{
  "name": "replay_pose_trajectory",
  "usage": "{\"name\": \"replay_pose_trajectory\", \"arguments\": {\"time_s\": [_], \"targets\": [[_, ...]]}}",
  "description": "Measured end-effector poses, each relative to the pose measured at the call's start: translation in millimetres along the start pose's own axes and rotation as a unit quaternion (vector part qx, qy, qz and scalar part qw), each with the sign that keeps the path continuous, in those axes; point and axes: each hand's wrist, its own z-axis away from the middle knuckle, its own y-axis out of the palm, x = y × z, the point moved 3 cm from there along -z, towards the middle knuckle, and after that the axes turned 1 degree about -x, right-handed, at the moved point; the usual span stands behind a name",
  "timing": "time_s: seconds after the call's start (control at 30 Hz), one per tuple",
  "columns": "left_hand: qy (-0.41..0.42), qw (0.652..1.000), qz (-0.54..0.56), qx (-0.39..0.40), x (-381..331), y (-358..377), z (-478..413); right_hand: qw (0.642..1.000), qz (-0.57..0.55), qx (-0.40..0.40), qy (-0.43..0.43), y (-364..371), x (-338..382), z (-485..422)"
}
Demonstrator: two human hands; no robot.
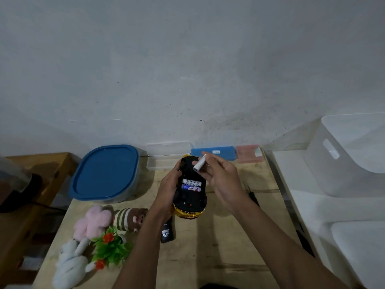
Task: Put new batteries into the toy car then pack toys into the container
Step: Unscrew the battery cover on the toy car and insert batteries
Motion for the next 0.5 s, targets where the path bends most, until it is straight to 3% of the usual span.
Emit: {"name": "replay_pose_trajectory", "arguments": {"time_s": [0.07, 0.13, 0.23, 0.3, 0.33, 0.37, 0.43, 0.5], "targets": [[0.017, 1.000, 0.007, 0.003, 1.1, -0.1, -0.2, 0.982, -0.165, 0.001, 0.094, 3.2, 0.2, 0.8], [0.025, 1.000, 0.006, 0.003, 1.6, 0.0, 0.0, 0.954, -0.259, 0.012, 0.153, 2.5, 0.3, 0.2], [0.032, 0.999, 0.009, -0.002, 4.2, -1.8, -1.7, 0.956, -0.234, 0.010, 0.175, -3.9, 2.3, -0.9], [0.028, 1.000, 0.007, 0.000, 5.3, -2.0, -1.7, 0.994, -0.029, 0.001, 0.106, -10.1, 8.2, 2.2], [0.026, 1.000, 0.007, 0.000, 6.2, -2.2, -2.1, 0.991, 0.123, -0.003, 0.043, -12.3, 12.1, 4.9], [0.026, 1.000, 0.006, -0.001, 7.1, -2.8, -2.9, 0.961, 0.275, -0.003, -0.027, -12.4, 15.7, 8.0], [0.025, 1.000, 0.004, 0.000, 8.6, -3.3, -5.3, 0.849, 0.516, 0.014, -0.114, -8.8, 15.4, 11.9], [0.027, 1.000, 0.010, 0.003, 10.1, -3.0, -7.4, 0.780, 0.616, 0.022, -0.105, -4.8, 12.6, 13.7]]}}
